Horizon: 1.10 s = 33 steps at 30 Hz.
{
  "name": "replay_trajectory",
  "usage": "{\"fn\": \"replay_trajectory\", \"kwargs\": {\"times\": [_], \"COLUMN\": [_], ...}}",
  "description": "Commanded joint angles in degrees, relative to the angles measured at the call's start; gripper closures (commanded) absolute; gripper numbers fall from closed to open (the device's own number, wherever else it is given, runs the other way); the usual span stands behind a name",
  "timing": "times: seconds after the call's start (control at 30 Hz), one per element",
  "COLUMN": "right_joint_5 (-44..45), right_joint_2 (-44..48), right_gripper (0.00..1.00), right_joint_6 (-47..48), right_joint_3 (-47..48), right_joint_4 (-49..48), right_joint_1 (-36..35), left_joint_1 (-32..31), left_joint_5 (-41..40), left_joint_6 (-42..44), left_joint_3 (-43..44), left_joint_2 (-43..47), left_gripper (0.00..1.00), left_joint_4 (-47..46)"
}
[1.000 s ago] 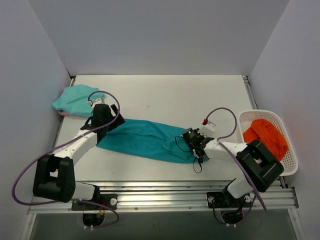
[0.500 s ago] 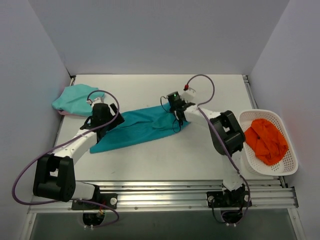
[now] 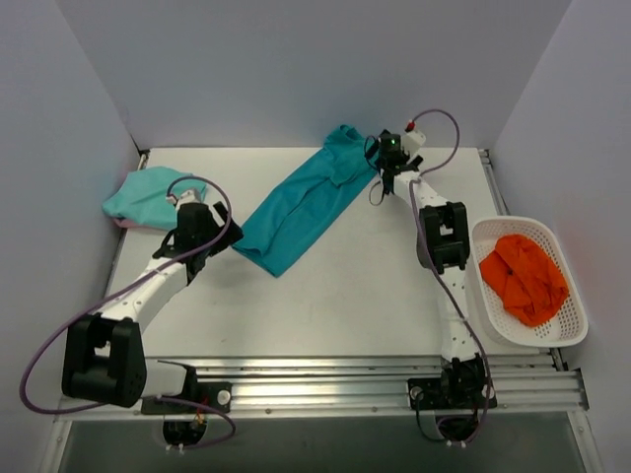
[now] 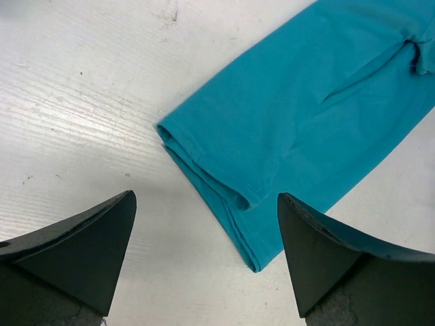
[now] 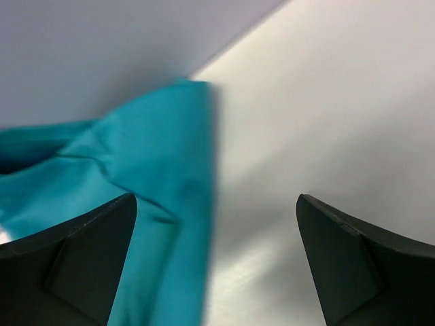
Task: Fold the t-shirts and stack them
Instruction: Fold the tshirt
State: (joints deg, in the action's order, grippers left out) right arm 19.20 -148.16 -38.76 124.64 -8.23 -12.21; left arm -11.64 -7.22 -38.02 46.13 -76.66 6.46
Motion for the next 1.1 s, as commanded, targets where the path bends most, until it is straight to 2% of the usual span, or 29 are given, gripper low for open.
{"fn": "replay_trajectory", "kwargs": {"times": [0.0,0.1,0.2,0.23,0.37,0.4,0.47,0.57,0.73,1.07], "right_joint_5": [1.8,5.3,6.0,5.1,3.5,2.1,-3.9,-7.9,-6.4,-7.2], "right_joint_2": [17.0,24.8,34.2,36.7,45.5,45.8,44.4,41.5,39.4,31.5], "right_gripper": [0.0,0.0,0.0,0.0,0.0,0.0,0.0,0.0,0.0,0.0], "right_joint_6": [3.3,1.3,-4.3,-5.3,-10.2,-12.7,-14.6,-18.2,-21.6,-25.6], "right_joint_3": [-12.8,-18.7,-26.7,-33.8,-45.9,-47.5,-50.5,-51.7,-55.1,-53.6], "right_joint_4": [-9.4,-2.4,0.1,-0.9,-3.6,-4.9,-6.7,-7.0,-9.4,-11.2], "right_joint_1": [-1.0,-0.9,-3.0,-4.2,-14.2,-18.1,-21.0,-25.5,-33.4,-39.8], "left_joint_1": [0.2,0.2,0.2,0.2,0.2,0.3,0.3,0.3,0.6,1.4], "left_joint_5": [0.7,0.7,0.5,0.5,0.7,0.6,0.7,1.2,0.8,1.6], "left_joint_6": [1.0,0.8,0.7,0.6,0.4,0.4,0.4,0.5,0.4,0.2], "left_joint_3": [2.5,2.5,2.0,1.9,2.0,2.2,2.7,3.2,2.3,1.9], "left_joint_2": [2.1,2.7,4.1,4.4,5.4,5.5,5.3,5.0,6.3,6.2], "left_gripper": [0.06,0.06,0.06,0.06,0.06,0.06,0.06,0.06,0.06,0.06], "left_joint_4": [-0.4,0.0,0.4,0.7,1.4,1.7,2.4,3.4,3.7,3.0]}}
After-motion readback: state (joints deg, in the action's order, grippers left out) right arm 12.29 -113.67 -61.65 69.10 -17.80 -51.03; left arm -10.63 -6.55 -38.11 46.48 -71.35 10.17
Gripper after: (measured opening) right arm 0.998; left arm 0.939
